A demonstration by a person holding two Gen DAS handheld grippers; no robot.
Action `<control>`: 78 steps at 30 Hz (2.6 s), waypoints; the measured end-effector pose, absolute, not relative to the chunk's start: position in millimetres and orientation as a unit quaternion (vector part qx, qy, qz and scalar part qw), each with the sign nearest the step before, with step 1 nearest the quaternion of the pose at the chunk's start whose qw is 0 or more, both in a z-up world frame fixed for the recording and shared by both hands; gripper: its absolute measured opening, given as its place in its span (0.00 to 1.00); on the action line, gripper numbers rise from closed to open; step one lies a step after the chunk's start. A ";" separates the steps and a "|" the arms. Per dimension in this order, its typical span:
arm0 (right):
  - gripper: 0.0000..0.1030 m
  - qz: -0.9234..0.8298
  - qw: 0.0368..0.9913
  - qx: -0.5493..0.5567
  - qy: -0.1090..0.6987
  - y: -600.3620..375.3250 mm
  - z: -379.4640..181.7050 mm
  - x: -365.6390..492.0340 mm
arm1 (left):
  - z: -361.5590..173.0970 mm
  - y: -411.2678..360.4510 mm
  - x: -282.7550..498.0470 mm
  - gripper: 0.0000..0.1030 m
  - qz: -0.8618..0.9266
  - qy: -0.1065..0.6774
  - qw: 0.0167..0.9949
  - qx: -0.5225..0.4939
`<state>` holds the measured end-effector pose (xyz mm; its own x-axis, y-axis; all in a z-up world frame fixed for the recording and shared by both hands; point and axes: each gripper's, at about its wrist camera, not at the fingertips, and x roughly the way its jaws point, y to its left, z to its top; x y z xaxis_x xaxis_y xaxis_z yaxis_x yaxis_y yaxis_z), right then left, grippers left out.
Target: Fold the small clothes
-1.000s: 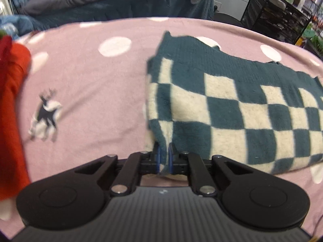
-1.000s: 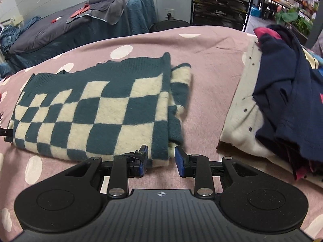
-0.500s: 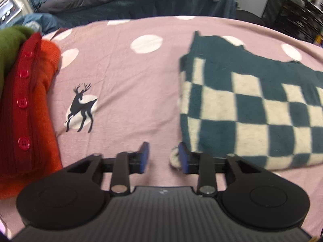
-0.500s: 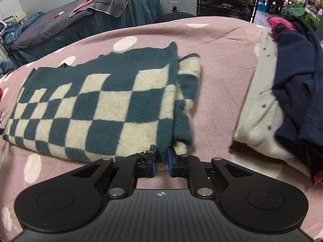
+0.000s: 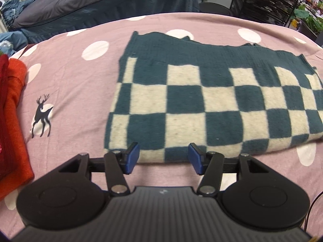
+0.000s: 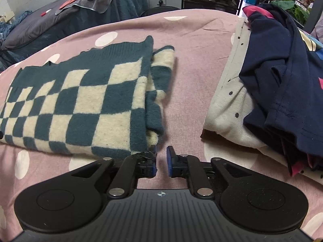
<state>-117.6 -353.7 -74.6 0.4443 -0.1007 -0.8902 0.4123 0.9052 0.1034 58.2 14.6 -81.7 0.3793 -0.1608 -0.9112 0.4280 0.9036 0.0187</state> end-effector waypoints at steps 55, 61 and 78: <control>1.00 -0.023 0.820 0.182 0.543 -425.6 -97.3 8.1 | -113.9 -301.5 -104.3 0.13 -0.487 0.234 0.692 0.479; 0.87 -0.022 0.820 0.236 0.521 -433.1 -104.3 -1.4 | -107.0 -299.5 -99.7 0.12 -0.486 0.237 0.698 0.469; 0.29 0.058 0.848 0.349 0.395 -394.9 -29.4 6.1 | -31.9 -192.9 -81.7 0.11 -0.414 0.165 0.819 0.362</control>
<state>6.1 -394.9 -29.4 0.6806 0.3745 -0.6296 0.1780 0.7492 0.6380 -81.7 -192.9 -31.9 0.6033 -0.5579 -0.5698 0.7969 0.3953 0.4568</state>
